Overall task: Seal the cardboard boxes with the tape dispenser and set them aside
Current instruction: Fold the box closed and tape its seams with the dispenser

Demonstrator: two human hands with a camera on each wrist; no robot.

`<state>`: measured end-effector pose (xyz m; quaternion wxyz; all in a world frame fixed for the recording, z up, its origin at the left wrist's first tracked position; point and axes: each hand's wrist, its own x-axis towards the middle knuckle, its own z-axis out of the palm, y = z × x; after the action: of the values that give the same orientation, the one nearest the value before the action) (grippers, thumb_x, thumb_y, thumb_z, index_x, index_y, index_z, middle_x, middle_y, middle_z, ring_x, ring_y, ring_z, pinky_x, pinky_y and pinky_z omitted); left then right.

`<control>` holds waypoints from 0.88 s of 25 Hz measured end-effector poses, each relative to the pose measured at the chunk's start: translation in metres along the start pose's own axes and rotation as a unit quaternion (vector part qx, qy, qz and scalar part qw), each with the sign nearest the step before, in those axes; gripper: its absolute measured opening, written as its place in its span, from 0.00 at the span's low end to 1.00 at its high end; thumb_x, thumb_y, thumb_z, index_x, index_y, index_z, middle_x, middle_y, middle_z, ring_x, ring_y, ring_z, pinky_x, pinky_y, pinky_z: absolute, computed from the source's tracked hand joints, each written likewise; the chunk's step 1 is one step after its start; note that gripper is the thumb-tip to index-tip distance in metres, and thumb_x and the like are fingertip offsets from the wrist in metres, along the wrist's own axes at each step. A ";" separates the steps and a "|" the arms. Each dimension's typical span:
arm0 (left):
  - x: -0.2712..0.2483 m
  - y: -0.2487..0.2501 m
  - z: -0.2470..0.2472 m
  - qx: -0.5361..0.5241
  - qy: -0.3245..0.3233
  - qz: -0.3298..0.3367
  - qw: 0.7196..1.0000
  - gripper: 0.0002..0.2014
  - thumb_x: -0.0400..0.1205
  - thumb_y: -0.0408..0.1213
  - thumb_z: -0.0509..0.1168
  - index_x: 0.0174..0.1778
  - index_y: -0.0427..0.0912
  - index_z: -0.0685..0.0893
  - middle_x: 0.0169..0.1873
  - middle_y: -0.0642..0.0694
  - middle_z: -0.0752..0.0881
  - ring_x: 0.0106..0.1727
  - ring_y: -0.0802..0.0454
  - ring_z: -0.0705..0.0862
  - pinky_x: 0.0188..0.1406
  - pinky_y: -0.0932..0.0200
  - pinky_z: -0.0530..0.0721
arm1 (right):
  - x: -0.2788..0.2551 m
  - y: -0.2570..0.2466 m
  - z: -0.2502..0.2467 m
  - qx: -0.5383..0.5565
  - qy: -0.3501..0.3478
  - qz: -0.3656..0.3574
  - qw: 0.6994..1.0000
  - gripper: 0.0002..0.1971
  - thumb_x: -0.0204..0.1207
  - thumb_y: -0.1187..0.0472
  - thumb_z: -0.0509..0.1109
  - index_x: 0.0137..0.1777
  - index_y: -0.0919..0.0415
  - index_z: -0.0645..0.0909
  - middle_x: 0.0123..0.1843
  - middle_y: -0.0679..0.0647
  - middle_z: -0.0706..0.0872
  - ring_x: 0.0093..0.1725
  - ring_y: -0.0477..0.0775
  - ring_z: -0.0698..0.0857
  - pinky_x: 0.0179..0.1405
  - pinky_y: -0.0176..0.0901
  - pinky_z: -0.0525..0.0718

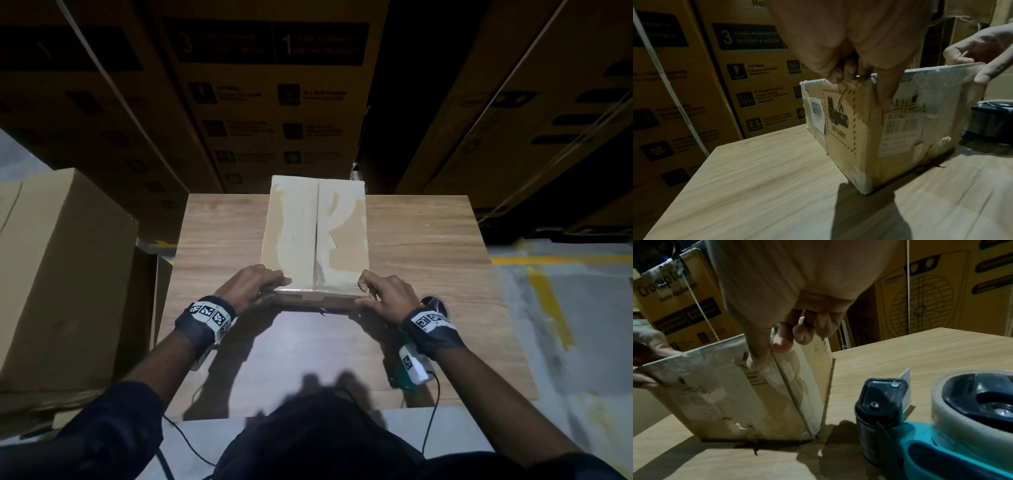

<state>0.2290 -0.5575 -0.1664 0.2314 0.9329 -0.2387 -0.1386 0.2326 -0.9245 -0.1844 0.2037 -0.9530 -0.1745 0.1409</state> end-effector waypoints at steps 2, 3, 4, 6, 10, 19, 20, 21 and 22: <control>0.002 0.006 -0.004 0.006 -0.023 -0.005 1.000 0.19 0.81 0.40 0.74 0.68 0.47 0.84 0.45 0.45 0.84 0.46 0.44 0.82 0.46 0.51 0.81 | 0.001 0.000 0.001 0.007 -0.003 0.004 1.000 0.19 0.74 0.42 0.77 0.50 0.44 0.69 0.34 0.44 0.84 0.35 0.52 0.81 0.37 0.48 0.82; 0.003 0.008 -0.005 0.009 -0.037 -0.010 0.999 0.21 0.80 0.36 0.75 0.69 0.46 0.83 0.46 0.45 0.84 0.46 0.45 0.82 0.47 0.51 0.81 | 0.001 0.000 0.001 0.010 -0.004 0.006 1.000 0.19 0.74 0.42 0.78 0.49 0.44 0.69 0.34 0.44 0.84 0.35 0.51 0.82 0.37 0.48 0.83; 0.004 0.009 -0.006 0.013 -0.046 -0.019 0.999 0.23 0.79 0.33 0.75 0.70 0.47 0.81 0.47 0.45 0.84 0.47 0.45 0.82 0.47 0.51 0.81 | 0.001 0.000 0.002 0.014 -0.005 0.008 1.000 0.19 0.74 0.42 0.78 0.49 0.44 0.68 0.34 0.45 0.84 0.34 0.51 0.82 0.37 0.49 0.84; 0.004 0.009 -0.007 0.033 -0.050 -0.033 0.998 0.27 0.77 0.29 0.74 0.72 0.50 0.77 0.48 0.44 0.84 0.48 0.44 0.82 0.46 0.51 0.80 | 0.001 -0.001 0.003 0.021 -0.004 0.012 1.000 0.19 0.75 0.44 0.78 0.49 0.44 0.68 0.33 0.46 0.84 0.34 0.51 0.82 0.38 0.51 0.85; -0.003 0.016 -0.001 -0.056 0.016 -0.085 0.995 0.31 0.73 0.30 0.81 0.70 0.50 0.79 0.42 0.49 0.84 0.44 0.51 0.83 0.46 0.54 0.82 | -0.005 -0.006 -0.002 0.034 -0.016 0.034 0.999 0.19 0.74 0.42 0.79 0.52 0.40 0.69 0.35 0.44 0.83 0.36 0.53 0.84 0.40 0.52 0.87; -0.010 0.022 0.007 -0.299 0.178 -0.307 0.886 0.29 0.73 0.41 0.84 0.70 0.41 0.84 0.57 0.48 0.88 0.56 0.51 0.86 0.61 0.59 0.82 | 0.013 -0.031 0.009 0.211 0.044 0.180 0.960 0.52 0.61 0.19 0.74 0.79 0.40 0.56 0.68 0.44 0.83 0.64 0.56 0.85 0.66 0.61 0.85; -0.011 0.022 0.007 -0.291 0.170 -0.315 0.887 0.28 0.72 0.42 0.85 0.67 0.40 0.86 0.55 0.46 0.90 0.54 0.50 0.88 0.60 0.59 0.84 | 0.017 -0.033 0.012 0.196 0.027 0.168 0.966 0.53 0.61 0.22 0.76 0.79 0.42 0.55 0.70 0.47 0.84 0.64 0.59 0.86 0.65 0.61 0.86; -0.014 0.022 0.008 -0.287 0.167 -0.329 0.884 0.27 0.70 0.44 0.86 0.62 0.39 0.87 0.52 0.45 0.91 0.52 0.49 0.89 0.58 0.58 0.86 | 0.020 -0.034 0.012 0.186 0.016 0.157 0.970 0.54 0.61 0.25 0.79 0.80 0.44 0.55 0.71 0.50 0.85 0.64 0.61 0.87 0.64 0.61 0.86; -0.017 0.025 0.008 -0.278 0.159 -0.345 0.882 0.26 0.67 0.46 0.87 0.56 0.38 0.89 0.48 0.44 0.91 0.50 0.48 0.89 0.52 0.58 0.87 | 0.022 -0.034 0.009 0.183 0.008 0.146 0.972 0.53 0.62 0.30 0.82 0.81 0.45 0.56 0.72 0.52 0.85 0.65 0.62 0.87 0.65 0.60 0.86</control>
<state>0.2018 -0.5714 -0.1578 0.4533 0.8634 0.1865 -0.1200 0.2396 -0.8837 -0.1819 0.3535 -0.9158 -0.0033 0.1906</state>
